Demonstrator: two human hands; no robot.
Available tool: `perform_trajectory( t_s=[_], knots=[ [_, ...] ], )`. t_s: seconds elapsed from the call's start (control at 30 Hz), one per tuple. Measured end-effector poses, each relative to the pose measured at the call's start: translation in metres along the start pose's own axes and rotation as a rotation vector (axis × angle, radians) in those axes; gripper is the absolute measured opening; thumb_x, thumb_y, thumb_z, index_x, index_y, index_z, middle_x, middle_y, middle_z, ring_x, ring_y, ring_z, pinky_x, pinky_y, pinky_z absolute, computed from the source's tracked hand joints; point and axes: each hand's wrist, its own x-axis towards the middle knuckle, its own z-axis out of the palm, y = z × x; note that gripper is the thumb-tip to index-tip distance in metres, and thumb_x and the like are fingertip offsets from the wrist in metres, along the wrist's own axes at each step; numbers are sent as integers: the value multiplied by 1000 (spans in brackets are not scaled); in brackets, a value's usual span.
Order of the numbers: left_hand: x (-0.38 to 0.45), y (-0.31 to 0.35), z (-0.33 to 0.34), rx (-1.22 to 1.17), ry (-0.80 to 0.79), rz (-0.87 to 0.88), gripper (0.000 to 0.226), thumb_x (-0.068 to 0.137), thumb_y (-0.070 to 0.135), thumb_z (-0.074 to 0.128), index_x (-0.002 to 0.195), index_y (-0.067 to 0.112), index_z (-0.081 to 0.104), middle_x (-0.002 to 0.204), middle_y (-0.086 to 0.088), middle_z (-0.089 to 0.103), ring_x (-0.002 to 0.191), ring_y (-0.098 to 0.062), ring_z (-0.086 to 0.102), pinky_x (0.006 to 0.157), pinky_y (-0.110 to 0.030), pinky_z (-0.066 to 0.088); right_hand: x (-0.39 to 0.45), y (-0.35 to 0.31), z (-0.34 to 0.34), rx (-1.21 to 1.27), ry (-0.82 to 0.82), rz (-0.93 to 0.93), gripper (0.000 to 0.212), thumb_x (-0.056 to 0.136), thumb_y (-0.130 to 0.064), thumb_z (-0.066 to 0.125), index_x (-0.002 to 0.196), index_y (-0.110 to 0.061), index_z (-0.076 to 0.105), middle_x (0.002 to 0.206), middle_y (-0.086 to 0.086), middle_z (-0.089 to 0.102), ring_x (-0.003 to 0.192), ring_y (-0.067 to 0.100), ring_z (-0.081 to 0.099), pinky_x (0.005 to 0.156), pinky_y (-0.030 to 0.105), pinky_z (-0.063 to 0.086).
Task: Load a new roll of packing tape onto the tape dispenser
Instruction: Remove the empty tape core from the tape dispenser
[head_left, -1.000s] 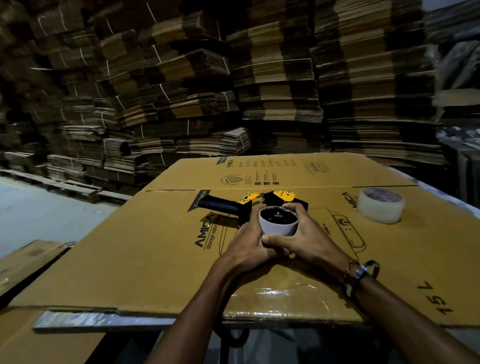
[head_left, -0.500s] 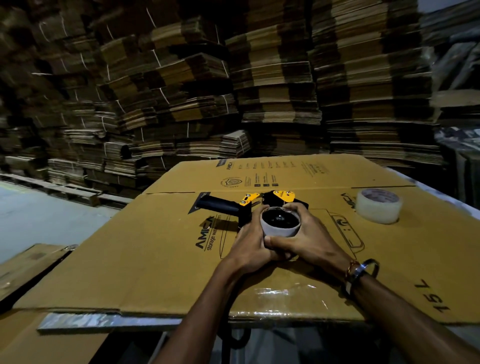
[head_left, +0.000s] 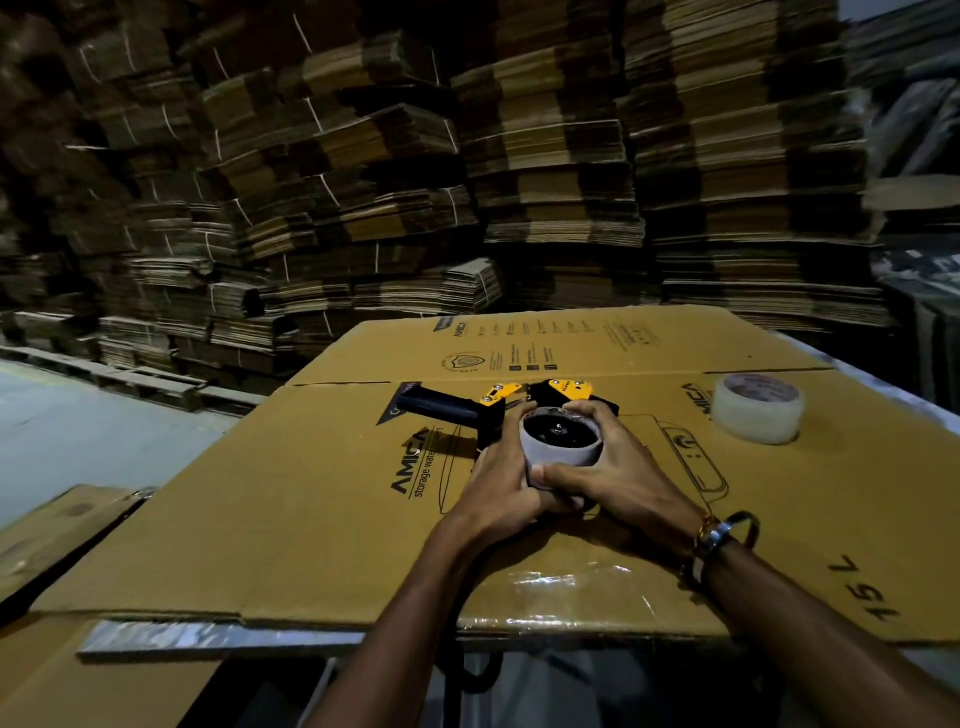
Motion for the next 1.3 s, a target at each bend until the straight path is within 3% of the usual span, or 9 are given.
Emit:
perform_trajectory(
  t_s=[0.23, 0.47, 0.6, 0.7, 0.87, 1.1, 1.3],
  knots=[
    [1, -2, -1, -27, -35, 16, 114, 61, 39, 87, 145, 51, 10, 137, 10, 50, 127, -17, 48, 110, -46, 43, 2, 1, 0, -33, 10, 1, 80, 67, -38, 89, 131, -33, 42, 127, -9, 57, 116, 9, 57, 99, 33, 52],
    [1, -2, -3, -39, -65, 16, 112, 63, 34, 88, 144, 51, 12, 137, 9, 53, 126, -15, 52, 108, -44, 45, 3, -2, -3, -47, -28, 43, 86, 63, -47, 88, 135, -30, 43, 128, -8, 57, 116, 12, 58, 99, 39, 53],
    [1, -1, -2, -8, -69, 1, 113, 59, 40, 86, 141, 55, 10, 138, 6, 52, 127, -19, 50, 110, -49, 42, -2, -9, 3, -136, 1, 33, 100, 68, -52, 84, 148, -26, 30, 137, -7, 51, 123, 13, 52, 100, 28, 45],
    [2, -1, -1, 8, -57, 6, 112, 56, 44, 84, 140, 55, 10, 136, 7, 55, 126, -19, 53, 109, -49, 43, -1, -19, 7, -236, 60, 53, 113, 66, -57, 83, 153, -20, 21, 140, -3, 50, 126, 18, 51, 100, 30, 44],
    [2, -3, 0, -28, -70, -10, 111, 54, 46, 87, 139, 53, 15, 130, 10, 56, 123, -17, 55, 106, -45, 48, 0, -17, 4, -276, 78, 49, 85, 66, -56, 84, 136, -25, 45, 128, -5, 59, 113, 14, 58, 90, 27, 51],
    [2, -6, 2, -21, -39, 19, 106, 53, 53, 86, 141, 42, 28, 132, 13, 56, 123, -14, 54, 104, -42, 49, 1, -6, -2, -122, 2, 34, 82, 66, -43, 88, 135, -32, 45, 125, -8, 59, 116, 13, 57, 97, 35, 53],
    [1, -5, 0, -14, -29, 60, 104, 54, 53, 85, 141, 41, 28, 126, 19, 54, 119, -10, 54, 101, -41, 51, 5, 0, -4, -11, -21, 44, 82, 57, -49, 89, 128, -39, 50, 124, -10, 62, 115, 12, 61, 97, 42, 55]
  ],
)
